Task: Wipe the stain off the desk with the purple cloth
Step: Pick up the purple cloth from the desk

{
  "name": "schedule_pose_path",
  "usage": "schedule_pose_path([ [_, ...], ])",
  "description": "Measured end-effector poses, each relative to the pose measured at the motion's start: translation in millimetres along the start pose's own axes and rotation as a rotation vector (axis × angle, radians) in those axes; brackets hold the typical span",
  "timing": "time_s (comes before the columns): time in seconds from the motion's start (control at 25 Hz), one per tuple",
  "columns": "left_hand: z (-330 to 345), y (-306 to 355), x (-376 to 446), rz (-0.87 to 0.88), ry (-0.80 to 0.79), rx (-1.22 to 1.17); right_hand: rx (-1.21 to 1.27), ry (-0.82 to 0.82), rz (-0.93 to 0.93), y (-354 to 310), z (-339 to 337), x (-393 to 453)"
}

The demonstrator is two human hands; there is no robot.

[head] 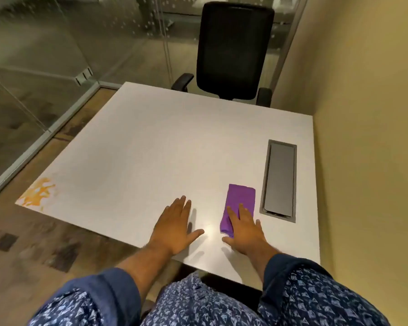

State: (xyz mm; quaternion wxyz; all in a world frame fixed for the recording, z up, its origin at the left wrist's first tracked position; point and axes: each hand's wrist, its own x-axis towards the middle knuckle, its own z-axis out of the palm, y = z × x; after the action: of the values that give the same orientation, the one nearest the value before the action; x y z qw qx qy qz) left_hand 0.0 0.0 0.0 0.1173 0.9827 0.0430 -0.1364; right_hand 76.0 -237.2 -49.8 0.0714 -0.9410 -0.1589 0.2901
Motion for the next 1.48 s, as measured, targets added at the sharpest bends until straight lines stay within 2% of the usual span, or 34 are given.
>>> schedule_pose_path([
  [0.12, 4.6, 9.4, -1.1, -0.071, -0.038, -0.045, -0.089, -0.185, 0.012, -2.8, 9.6, 6.1],
  [0.24, 0.8, 12.6, -7.5, -0.05, -0.072, -0.057, -0.167, -0.318, 0.057, -7.8, 16.6, 11.0],
  [0.4, -8.1, 4.7, -11.1, -0.047, -0.111, -0.148, -0.118, -0.301, 0.095, -7.8, 19.6, 17.0],
  [0.52, -5.9, -1.9, -13.6, -0.045, -0.175, -0.235, 0.028, -0.196, 0.116, -6.4, 19.5, 24.0],
  [0.6, -4.5, -7.0, -15.4, -0.056, -0.19, -0.225, 0.38, -0.01, 0.065, -6.4, 14.1, 29.8],
  [0.68, -2.5, -12.6, -15.8, -0.074, -0.194, -0.17, 0.761, 0.207, 0.099, -10.2, 4.1, 26.7],
  [0.8, -3.3, -19.5, -11.9, -0.132, -0.195, -0.242, 0.977, 0.445, 0.189, -17.4, -19.7, 26.5],
  [0.88, -6.0, -19.6, -7.0, -0.187, -0.196, -0.402, 1.209, 0.482, 0.255, -24.0, -31.3, 29.8],
  [1.04, -7.3, -10.8, 3.4, -0.328, -0.248, -0.725, 1.579, 0.304, 0.27, -33.5, -44.7, 29.3],
  [1.16, -10.1, -0.4, 2.5, -0.567, -0.276, -1.207, 1.935, 0.043, 0.142, -45.9, -56.5, 18.1],
  [1.28, -12.5, 1.6, 3.4, -0.682, -0.279, -1.692, 2.077, -0.101, 0.042, -64.6, -67.5, 6.3],
  [1.36, -15.5, 1.7, 7.3, -0.649, -0.225, -1.874, 2.119, -0.146, -0.002, -76.0, -75.2, 0.1],
  [1.48, -24.8, -3.2, 7.3, -0.458, -0.139, -1.908, 2.138, -0.257, -0.065, -93.0, -86.4, -7.1],
])
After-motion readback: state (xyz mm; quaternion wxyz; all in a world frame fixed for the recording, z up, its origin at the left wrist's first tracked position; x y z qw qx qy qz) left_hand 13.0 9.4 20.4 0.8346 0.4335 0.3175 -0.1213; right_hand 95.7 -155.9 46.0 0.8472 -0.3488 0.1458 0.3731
